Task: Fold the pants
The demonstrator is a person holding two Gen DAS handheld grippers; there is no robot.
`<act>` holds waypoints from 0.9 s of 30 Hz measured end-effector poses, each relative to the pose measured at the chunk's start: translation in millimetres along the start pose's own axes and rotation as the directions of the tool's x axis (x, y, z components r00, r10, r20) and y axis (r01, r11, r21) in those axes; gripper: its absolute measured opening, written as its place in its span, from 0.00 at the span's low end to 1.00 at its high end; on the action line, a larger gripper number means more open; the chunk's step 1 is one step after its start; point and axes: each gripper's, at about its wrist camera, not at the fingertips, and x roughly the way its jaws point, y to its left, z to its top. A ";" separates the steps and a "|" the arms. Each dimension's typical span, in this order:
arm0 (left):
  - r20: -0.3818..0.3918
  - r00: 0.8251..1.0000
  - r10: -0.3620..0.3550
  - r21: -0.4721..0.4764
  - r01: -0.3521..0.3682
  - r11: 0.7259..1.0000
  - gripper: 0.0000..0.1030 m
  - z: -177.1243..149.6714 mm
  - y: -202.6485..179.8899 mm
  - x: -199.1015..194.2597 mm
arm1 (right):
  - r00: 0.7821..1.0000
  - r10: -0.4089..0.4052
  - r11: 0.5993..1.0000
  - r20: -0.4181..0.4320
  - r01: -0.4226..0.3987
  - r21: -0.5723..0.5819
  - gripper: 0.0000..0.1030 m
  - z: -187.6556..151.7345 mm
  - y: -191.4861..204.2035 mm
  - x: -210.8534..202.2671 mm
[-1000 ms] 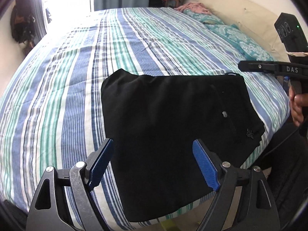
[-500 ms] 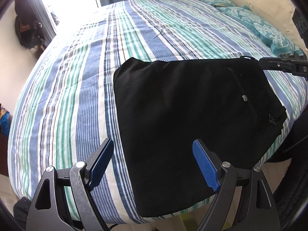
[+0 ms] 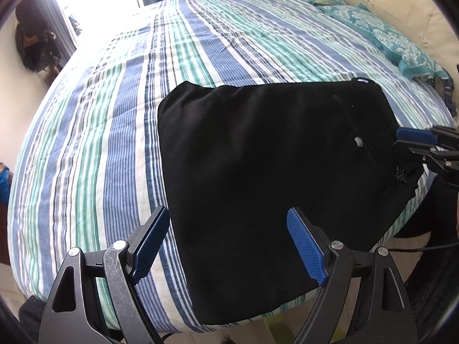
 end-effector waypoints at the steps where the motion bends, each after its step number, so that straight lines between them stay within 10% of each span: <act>1: 0.005 1.000 -0.019 -0.027 0.019 0.999 0.83 3.3 3.8 0.2 | 1.000 0.002 1.000 0.018 -0.002 0.009 0.38 -1.6 -1.1 -5.8; 10: -0.025 0.997 -0.075 -0.111 0.072 0.991 0.85 9.1 21.7 14.6 | 0.997 0.049 0.996 -0.059 -0.045 0.070 0.49 -20.4 -21.7 -17.3; 16: 0.011 0.979 -0.205 -0.289 0.199 0.936 0.92 5.3 82.3 14.9 | 0.993 0.118 0.965 -0.024 -0.109 0.240 0.77 -11.9 -81.8 -30.1; 20: -0.079 0.912 -0.403 -0.396 0.343 0.852 0.92 -5.8 101.1 54.5 | 0.949 0.300 0.886 -0.100 -0.238 0.398 0.77 -8.5 -118.2 18.4; 25: -0.090 0.900 -0.426 -0.332 0.376 0.865 0.93 -9.2 82.2 63.7 | 0.887 0.439 0.828 -0.146 -0.336 0.448 0.77 -13.8 -123.8 60.0; 27: -0.081 0.869 -0.488 -0.340 0.437 0.833 0.80 -6.0 74.2 67.7 | 0.863 0.488 0.801 -0.130 -0.383 0.459 0.66 -14.5 -121.1 65.2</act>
